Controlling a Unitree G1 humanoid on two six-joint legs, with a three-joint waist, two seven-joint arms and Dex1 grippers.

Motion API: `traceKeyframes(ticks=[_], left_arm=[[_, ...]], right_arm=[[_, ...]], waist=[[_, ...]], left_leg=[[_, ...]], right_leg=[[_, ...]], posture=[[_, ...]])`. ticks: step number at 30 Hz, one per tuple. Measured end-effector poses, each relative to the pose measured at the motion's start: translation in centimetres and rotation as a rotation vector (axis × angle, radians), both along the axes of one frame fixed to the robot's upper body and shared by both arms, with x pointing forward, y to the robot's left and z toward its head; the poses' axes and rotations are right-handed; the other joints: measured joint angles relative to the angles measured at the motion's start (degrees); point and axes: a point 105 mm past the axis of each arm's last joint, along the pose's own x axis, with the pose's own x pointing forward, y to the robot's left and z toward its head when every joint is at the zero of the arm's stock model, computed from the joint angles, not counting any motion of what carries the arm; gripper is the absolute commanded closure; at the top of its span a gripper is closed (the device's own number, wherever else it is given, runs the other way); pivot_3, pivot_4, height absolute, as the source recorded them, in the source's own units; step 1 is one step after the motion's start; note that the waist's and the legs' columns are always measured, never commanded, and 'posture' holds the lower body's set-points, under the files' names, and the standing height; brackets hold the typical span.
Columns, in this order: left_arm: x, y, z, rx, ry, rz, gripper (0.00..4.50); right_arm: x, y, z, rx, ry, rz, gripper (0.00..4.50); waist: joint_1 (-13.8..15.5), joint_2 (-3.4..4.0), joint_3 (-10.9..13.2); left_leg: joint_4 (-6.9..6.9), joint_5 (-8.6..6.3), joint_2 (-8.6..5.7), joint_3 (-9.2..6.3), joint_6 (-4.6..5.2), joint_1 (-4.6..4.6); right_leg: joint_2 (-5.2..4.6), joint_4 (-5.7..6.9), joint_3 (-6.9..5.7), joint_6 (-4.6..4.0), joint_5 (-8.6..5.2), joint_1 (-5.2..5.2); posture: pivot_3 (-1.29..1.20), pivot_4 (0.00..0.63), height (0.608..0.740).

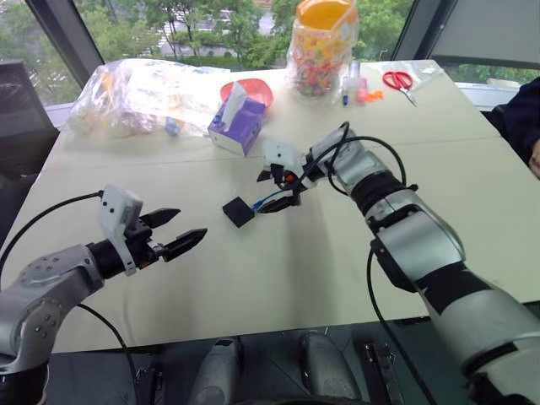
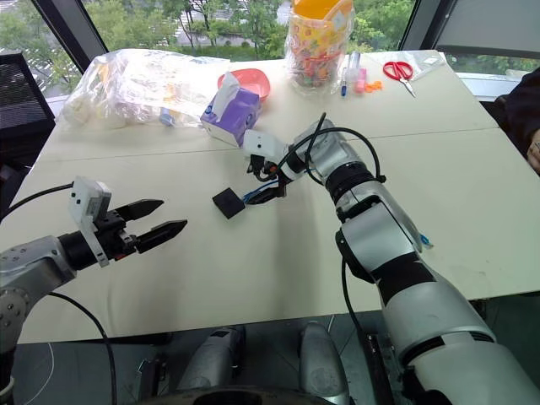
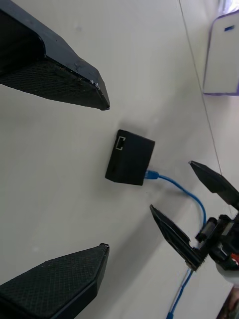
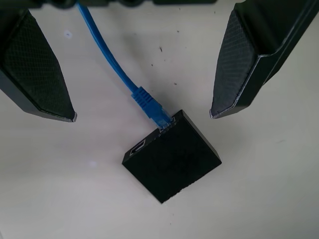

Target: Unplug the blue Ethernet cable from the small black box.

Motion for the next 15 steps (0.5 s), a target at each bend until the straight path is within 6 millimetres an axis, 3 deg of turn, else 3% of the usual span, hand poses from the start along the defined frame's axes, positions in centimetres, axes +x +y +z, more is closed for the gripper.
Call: traceKeyframes(ticks=[13, 15], left_arm=[[-0.5, -0.1, 0.0, 0.027, -0.024, 0.054, 0.03], [-0.5, 0.0, 0.1, 0.025, -0.028, 0.062, 0.00]], right_arm=[[0.4, 0.5, -2.0, -0.124, -0.064, -0.017, 0.00], [0.2, 0.8, -2.1, -0.133, -0.063, -0.008, 0.85]], waist=[[-0.79, 0.02, 0.01], [-0.85, 0.01, 0.01]], left_leg=[[0.00, 0.04, 0.02, 0.00, -0.06, 0.17], [0.01, 0.04, 0.02, 0.01, -0.06, 0.26]], right_leg=[[0.07, 0.23, 0.09, -0.01, 0.00, 0.01], [0.07, 0.33, 0.12, -0.03, -0.01, 0.03]], posture=[[0.00, 0.150, 0.726], [0.00, 0.150, 0.726]])
